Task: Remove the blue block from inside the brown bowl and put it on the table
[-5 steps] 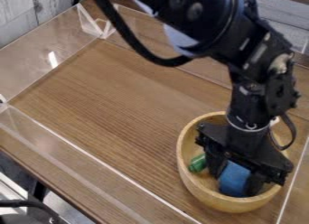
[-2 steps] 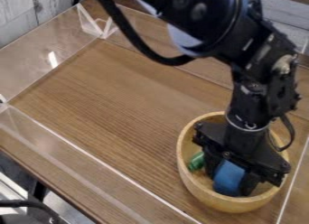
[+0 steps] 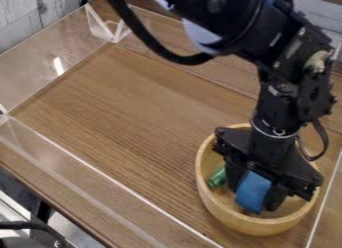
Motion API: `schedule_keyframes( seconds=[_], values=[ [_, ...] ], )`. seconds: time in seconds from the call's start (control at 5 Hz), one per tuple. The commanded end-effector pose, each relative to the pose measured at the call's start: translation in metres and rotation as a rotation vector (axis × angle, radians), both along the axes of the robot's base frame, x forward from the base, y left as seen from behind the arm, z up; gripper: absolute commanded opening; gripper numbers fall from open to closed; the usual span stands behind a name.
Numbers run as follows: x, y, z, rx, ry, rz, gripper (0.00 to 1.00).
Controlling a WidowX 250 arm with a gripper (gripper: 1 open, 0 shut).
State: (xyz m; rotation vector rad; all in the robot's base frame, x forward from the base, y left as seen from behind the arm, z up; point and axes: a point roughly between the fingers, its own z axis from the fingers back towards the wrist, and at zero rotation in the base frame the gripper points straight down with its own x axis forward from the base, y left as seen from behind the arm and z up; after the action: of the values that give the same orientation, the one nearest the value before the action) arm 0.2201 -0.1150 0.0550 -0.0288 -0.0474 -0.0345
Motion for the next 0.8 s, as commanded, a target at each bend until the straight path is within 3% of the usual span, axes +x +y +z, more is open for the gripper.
schedule_keyframes(
  seconds=[0.0,0.6],
  values=[
    [0.0122,-0.007,0.023,-0.034,-0.083,-0.012,0.0],
    [0.013,-0.0056,0.0305,-0.035,-0.093,-0.019,0.0]
  ],
)
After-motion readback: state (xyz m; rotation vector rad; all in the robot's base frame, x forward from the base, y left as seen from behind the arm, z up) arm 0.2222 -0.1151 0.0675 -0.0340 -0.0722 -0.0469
